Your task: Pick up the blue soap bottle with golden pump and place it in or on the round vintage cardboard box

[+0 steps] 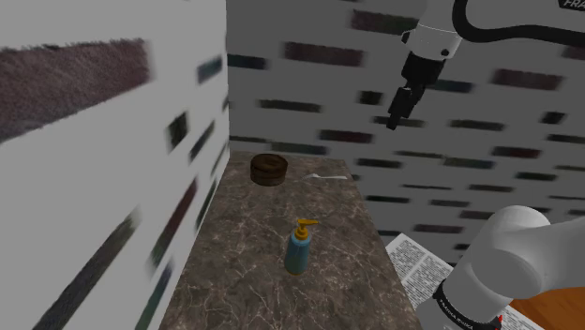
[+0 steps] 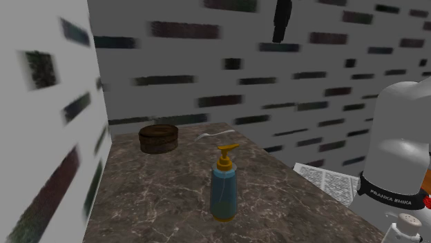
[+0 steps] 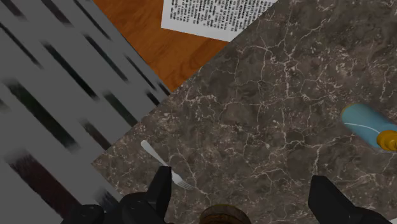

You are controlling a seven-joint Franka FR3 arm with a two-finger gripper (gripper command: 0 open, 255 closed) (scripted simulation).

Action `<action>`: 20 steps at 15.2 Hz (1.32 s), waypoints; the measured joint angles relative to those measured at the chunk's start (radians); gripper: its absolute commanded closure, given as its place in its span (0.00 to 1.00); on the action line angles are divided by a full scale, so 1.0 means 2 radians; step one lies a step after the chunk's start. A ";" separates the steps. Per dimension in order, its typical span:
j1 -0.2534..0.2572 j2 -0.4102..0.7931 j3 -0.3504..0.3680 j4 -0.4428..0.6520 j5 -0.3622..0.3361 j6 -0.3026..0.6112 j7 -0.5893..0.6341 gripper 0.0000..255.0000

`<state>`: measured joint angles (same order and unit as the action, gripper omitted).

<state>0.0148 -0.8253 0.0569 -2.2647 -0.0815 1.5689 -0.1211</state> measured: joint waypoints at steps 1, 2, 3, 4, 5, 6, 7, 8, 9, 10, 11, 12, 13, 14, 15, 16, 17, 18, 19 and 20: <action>0.000 0.000 0.000 0.000 0.000 0.000 0.000 0.00; 0.000 -0.006 0.003 -0.009 0.003 0.005 0.006 0.00; 0.001 -0.013 0.008 -0.024 0.009 0.015 0.017 0.00; 0.002 -0.021 0.015 -0.039 0.016 0.025 0.030 0.00; 0.003 -0.035 0.022 -0.061 0.024 0.036 0.043 0.00; 0.004 -0.046 0.028 -0.082 0.031 0.049 0.056 0.00; 0.007 -0.054 0.039 -0.095 0.041 0.057 0.072 0.00; 0.009 -0.059 0.048 -0.110 0.050 0.070 0.087 0.00; 0.010 -0.067 0.056 -0.124 0.059 0.081 0.101 0.00; 0.012 -0.075 0.065 -0.143 0.067 0.095 0.114 0.00; 0.015 -0.082 0.073 -0.158 0.076 0.108 0.128 0.00; 0.018 -0.085 0.086 -0.169 0.087 0.120 0.144 0.00; 0.022 -0.090 0.098 -0.183 0.098 0.133 0.161 0.00; 0.026 -0.094 0.111 -0.195 0.110 0.147 0.178 0.00; 0.030 -0.096 0.125 -0.208 0.121 0.161 0.194 0.00; 0.033 -0.096 0.138 -0.218 0.132 0.177 0.210 0.00; 0.035 -0.094 0.149 -0.228 0.142 0.192 0.224 0.00; 0.038 -0.092 0.162 -0.237 0.152 0.209 0.238 0.00; 0.043 -0.088 0.178 -0.247 0.165 0.227 0.256 0.00; 0.044 -0.078 0.196 -0.250 0.176 0.245 0.274 0.00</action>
<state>0.1035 -0.9814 0.4486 -2.7642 0.2705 2.0599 0.4259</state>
